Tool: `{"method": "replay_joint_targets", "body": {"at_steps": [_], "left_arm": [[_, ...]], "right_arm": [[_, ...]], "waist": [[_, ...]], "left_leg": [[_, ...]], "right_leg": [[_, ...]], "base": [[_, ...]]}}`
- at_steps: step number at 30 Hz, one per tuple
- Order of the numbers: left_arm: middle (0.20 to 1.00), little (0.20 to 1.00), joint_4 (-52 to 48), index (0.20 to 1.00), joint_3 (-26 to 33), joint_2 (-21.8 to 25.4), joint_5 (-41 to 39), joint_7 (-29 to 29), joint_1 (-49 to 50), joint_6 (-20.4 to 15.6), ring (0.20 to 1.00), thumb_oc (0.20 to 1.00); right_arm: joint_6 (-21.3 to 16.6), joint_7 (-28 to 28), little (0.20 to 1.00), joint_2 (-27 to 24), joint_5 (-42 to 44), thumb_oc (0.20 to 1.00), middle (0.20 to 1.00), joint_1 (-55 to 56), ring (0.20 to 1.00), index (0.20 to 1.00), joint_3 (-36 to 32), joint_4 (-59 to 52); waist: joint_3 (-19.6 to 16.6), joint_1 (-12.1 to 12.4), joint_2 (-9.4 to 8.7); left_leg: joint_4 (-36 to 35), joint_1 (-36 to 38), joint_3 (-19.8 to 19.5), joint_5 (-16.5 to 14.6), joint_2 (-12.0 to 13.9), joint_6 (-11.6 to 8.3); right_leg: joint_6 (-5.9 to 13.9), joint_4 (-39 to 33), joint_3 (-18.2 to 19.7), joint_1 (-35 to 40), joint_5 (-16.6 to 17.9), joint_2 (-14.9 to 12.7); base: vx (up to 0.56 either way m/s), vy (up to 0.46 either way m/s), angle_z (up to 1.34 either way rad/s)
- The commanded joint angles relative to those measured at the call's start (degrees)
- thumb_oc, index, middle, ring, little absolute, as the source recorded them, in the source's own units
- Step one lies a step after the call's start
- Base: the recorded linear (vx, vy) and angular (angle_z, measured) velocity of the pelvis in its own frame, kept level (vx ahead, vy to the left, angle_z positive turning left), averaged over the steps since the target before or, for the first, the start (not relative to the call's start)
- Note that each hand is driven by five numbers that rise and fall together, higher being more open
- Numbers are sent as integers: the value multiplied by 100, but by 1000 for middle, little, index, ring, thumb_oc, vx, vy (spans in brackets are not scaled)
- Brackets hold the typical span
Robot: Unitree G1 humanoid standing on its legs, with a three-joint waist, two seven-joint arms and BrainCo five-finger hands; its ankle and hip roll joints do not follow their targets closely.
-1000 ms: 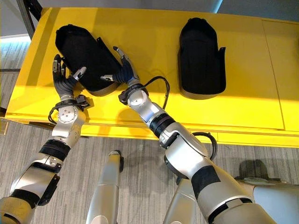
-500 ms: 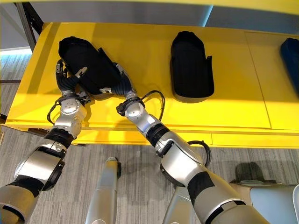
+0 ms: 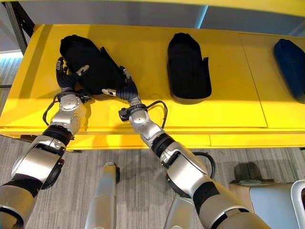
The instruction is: Move parts from the plastic box to the shelf.
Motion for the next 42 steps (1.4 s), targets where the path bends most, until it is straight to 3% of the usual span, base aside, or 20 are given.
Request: {"method": "replay_joint_targets", "body": {"at_steps": [1,16,42], "left_arm": [[1000,1000,716,1000,-438,-577,216,-121,-384,434,1000,1000],[1000,1000,764,1000,-708,-576,891,-196,-588,736,1000,1000],[1000,1000,547,1000,-1084,894,2046,-311,-886,952,1000,1000]], "right_arm": [[-15,27,1000,284,249,1000,1000,146,1000,1000,-45,-113],[-258,181,1000,221,816,1000,1000,784,1000,1000,22,-891],[-253,756,1000,46,758,1000,1000,1270,1000,1000,477,-1517]], "waist": [[319,-14,-13],[221,-205,-30],[343,-76,43]], "left_leg": [[223,-74,165,-12,72,254],[192,-66,199,4,174,217],[248,-5,236,-31,166,228]], "right_leg": [[-583,282,75,-509,421,219],[-573,272,141,-590,458,285],[-529,235,108,-413,463,224]], "base": [[0,0,0],[-7,-8,-6],[0,0,0]]}}
